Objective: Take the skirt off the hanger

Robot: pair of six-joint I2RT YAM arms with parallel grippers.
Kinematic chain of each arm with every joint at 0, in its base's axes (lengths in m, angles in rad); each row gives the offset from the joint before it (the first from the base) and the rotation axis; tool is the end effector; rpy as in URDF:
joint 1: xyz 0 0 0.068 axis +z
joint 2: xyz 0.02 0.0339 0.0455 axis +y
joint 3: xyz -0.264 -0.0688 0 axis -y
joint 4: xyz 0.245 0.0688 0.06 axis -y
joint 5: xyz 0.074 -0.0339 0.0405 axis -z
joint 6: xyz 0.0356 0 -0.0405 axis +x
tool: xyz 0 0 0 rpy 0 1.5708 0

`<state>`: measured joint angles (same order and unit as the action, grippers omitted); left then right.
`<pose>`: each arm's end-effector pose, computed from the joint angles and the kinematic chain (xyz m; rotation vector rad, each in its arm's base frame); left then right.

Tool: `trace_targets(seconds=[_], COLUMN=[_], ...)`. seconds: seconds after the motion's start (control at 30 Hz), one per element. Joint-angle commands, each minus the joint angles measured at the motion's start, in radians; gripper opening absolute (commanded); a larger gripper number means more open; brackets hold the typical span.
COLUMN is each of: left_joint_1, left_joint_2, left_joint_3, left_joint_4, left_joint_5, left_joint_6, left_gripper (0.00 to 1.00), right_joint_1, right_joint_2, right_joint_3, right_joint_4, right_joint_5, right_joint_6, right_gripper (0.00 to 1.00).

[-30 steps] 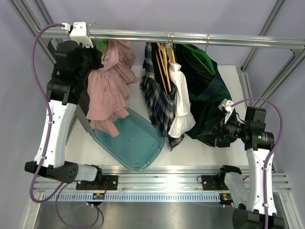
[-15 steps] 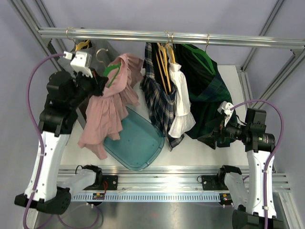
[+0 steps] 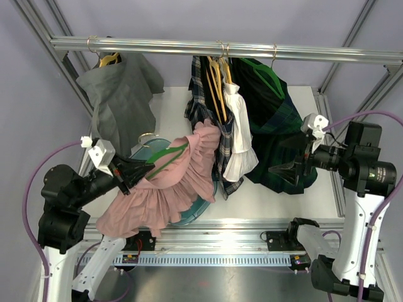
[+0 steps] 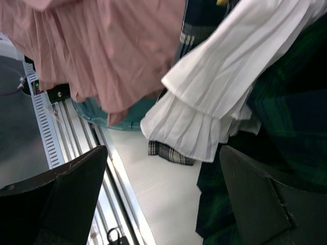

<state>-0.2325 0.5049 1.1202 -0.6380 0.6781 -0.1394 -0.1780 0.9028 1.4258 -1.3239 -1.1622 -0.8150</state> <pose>0.0494 -0.0347 0.4293 0.6102 1.5341 -0.8231 0.1043 0.0144 0.4318 -1.0517 1.6103 0.7146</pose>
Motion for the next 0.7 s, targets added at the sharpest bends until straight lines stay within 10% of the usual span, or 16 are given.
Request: trace_targets(seconds=[0.0,0.4,0.67], left_joint_1=[-0.008,-0.103,-0.641], left_joint_2=[-0.029,0.067,0.309], left_joint_3=[-0.028,-0.082,0.012], left_joint_4=[0.113,0.359,0.264], left_joint_5=[0.231,0.296,-0.173], left_joint_6=[-0.083,-0.292,-0.088], left_gripper=[0.0,0.0,0.0], right_joint_1=[-0.002,0.021,0.12], right_joint_2=[0.037,0.1,0.097], right_joint_3=[0.168,0.299,0.219], right_joint_4=[-0.21,-0.097,-0.058], right_joint_5=[-0.097,-0.125,-0.004], right_joint_6=[0.074,0.281,0.309], right_gripper=[0.99,0.97,0.96])
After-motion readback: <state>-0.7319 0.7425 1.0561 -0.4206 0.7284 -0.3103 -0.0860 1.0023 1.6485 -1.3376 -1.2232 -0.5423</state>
